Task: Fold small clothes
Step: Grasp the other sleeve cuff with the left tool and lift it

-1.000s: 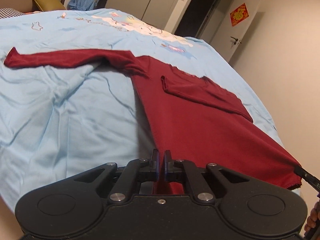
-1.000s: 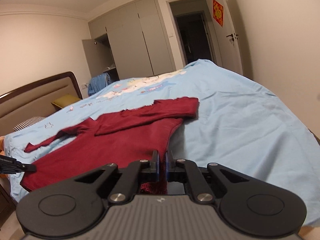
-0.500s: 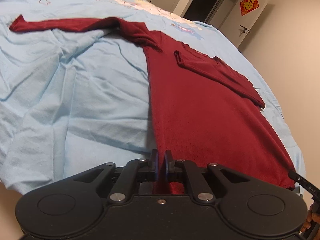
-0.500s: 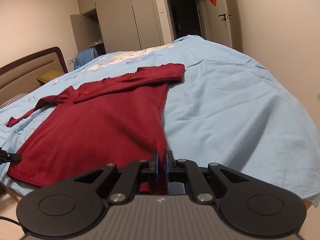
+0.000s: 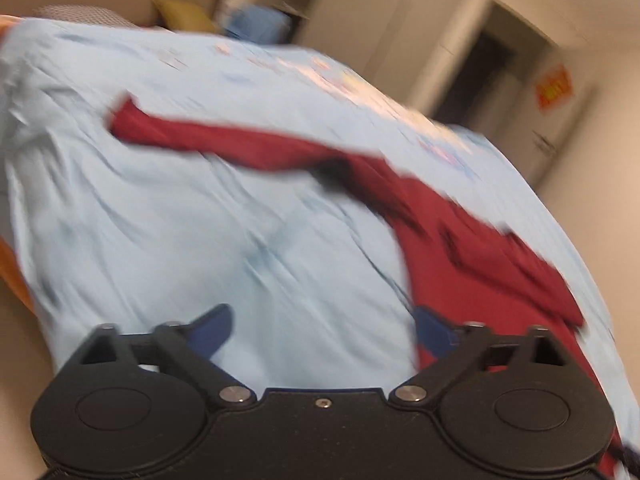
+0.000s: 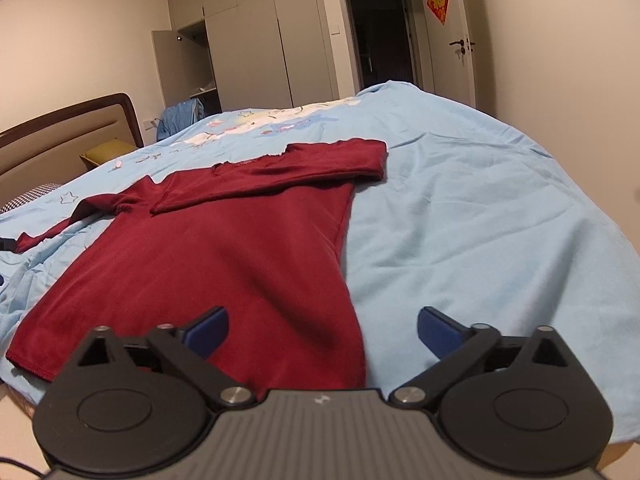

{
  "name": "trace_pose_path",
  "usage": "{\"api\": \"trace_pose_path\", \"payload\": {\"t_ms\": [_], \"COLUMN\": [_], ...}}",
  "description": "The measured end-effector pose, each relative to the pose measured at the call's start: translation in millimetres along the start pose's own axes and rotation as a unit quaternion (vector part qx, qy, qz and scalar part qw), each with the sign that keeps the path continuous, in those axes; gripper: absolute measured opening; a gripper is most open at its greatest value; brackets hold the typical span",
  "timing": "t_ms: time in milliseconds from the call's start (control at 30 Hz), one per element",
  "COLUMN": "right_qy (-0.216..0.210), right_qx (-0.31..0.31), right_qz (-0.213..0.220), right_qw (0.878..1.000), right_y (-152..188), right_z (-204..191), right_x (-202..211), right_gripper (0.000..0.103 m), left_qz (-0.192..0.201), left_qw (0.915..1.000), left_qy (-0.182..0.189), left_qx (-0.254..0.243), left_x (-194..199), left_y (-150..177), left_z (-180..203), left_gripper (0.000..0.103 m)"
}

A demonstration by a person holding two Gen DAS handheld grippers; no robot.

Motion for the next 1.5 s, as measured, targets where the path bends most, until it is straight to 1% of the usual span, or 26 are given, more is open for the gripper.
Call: {"api": "trace_pose_path", "payload": {"t_ms": [67, 133, 233, 367, 433, 533, 600, 633, 667, 700, 733, 767, 800, 833, 900, 967, 1033, 1067, 1133, 1233, 1300, 1400, 1500], "right_qy": [0.001, 0.006, 0.011, 0.016, 0.018, 0.018, 0.018, 0.018, 0.017, 0.017, 0.017, 0.017, 0.018, 0.019, 0.021, 0.022, 0.022, 0.021, 0.017, 0.008, 0.003, -0.001, -0.002], "right_qx": [-0.002, -0.006, -0.009, -0.011, -0.009, -0.006, -0.003, -0.003, -0.003, -0.004, -0.004, -0.004, -0.005, -0.005, -0.007, -0.009, -0.014, -0.017, -0.023, -0.026, -0.024, -0.017, -0.022], "right_qz": [0.001, 0.002, 0.001, -0.005, -0.01, -0.014, -0.014, -0.015, -0.014, -0.014, -0.015, -0.017, -0.019, -0.02, -0.023, -0.025, -0.027, -0.027, -0.029, -0.029, -0.025, -0.019, -0.012], "right_qw": [1.0, 1.0, 1.0, 1.0, 1.0, 1.0, 1.0, 1.0, 1.0, 1.0, 1.0, 1.0, 1.0, 1.0, 0.999, 0.999, 0.999, 0.999, 0.999, 0.999, 0.999, 1.0, 1.0], "right_y": [-2, -4, -6, -6, -6, -7, -7, -7, -8, -8, -7, -7, -6, -5, -4, -3, -2, -2, -1, 0, 0, -1, -1], "right_z": [-2, -4, -5, -8, -11, -14, -16, -17, -17, -18, -18, -18, -19, -19, -18, -17, -16, -15, -16, -21, -25, -28, -25], "right_x": [-4, -7, -8, -9, -10, -11, -11, -10, -10, -10, -10, -10, -10, -9, -8, -7, -8, -9, -11, -15, -15, -14, -11], "right_gripper": [0.103, 0.103, 0.103, 0.103, 0.103, 0.103, 0.103, 0.103, 0.103, 0.103, 0.103, 0.103, 0.103, 0.103, 0.103, 0.103, 0.103, 0.103, 0.103, 0.103, 0.103, 0.103, 0.103], "left_qz": [0.017, 0.034, 0.054, 0.064, 0.069, 0.092, 0.109, 0.115, 0.117, 0.118, 0.113, 0.109, 0.114, 0.124, 0.147, 0.177, 0.209, 0.216, 0.218, 0.207, 0.21, 0.223, 0.24], "left_qw": [0.9987, 0.9957, 0.9918, 0.9856, 0.9793, 0.9697, 0.963, 0.9599, 0.9586, 0.9596, 0.96, 0.9581, 0.9549, 0.9531, 0.9516, 0.95, 0.9461, 0.9452, 0.9475, 0.9532, 0.9543, 0.9557, 0.9563], "left_qy": [-0.043, -0.073, -0.089, -0.107, -0.129, -0.162, -0.191, -0.208, -0.218, -0.216, -0.212, -0.215, -0.218, -0.217, -0.221, -0.217, -0.214, -0.214, -0.211, -0.204, -0.199, -0.184, -0.165], "left_qx": [0.023, 0.046, 0.075, 0.114, 0.14, 0.158, 0.156, 0.149, 0.14, 0.137, 0.144, 0.155, 0.167, 0.17, 0.156, 0.139, 0.125, 0.118, 0.102, 0.085, 0.077, 0.057, 0.023], "left_x": [-12, -24, -44, -77, -92, -104, -110, -113, -116, -120, -124, -126, -128, -127, -120, -107, -93, -88, -84, -89, -88, -81, -71], "left_y": [-23, -42, -69, -96, -105, -120, -129, -132, -136, -138, -140, -140, -141, -142, -146, -154, -167, -172, -183, -191, -192, -195, -201], "left_z": [-18, -35, -57, -82, -95, -105, -105, -105, -104, -106, -109, -113, -117, -119, -120, -120, -121, -124, -127, -127, -121, -102, -72], "left_gripper": [0.102, 0.102, 0.102, 0.102, 0.102, 0.102, 0.097, 0.084, 0.061, 0.044, 0.012, 0.004, 0.004, 0.002, 0.001, 0.001, 0.001, 0.001, 0.001, 0.001, 0.001, 0.001, 0.001]}}
Point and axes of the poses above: each gripper's, at about its wrist camera, not at the fingertips, and x roughly against the way its jaws point, z to its right, y to its underside, the point moved 5 cm from there along -x, roughly the way its jaws point, and after that the axes turned 2 degrees about -y, right-handed, at the moved point
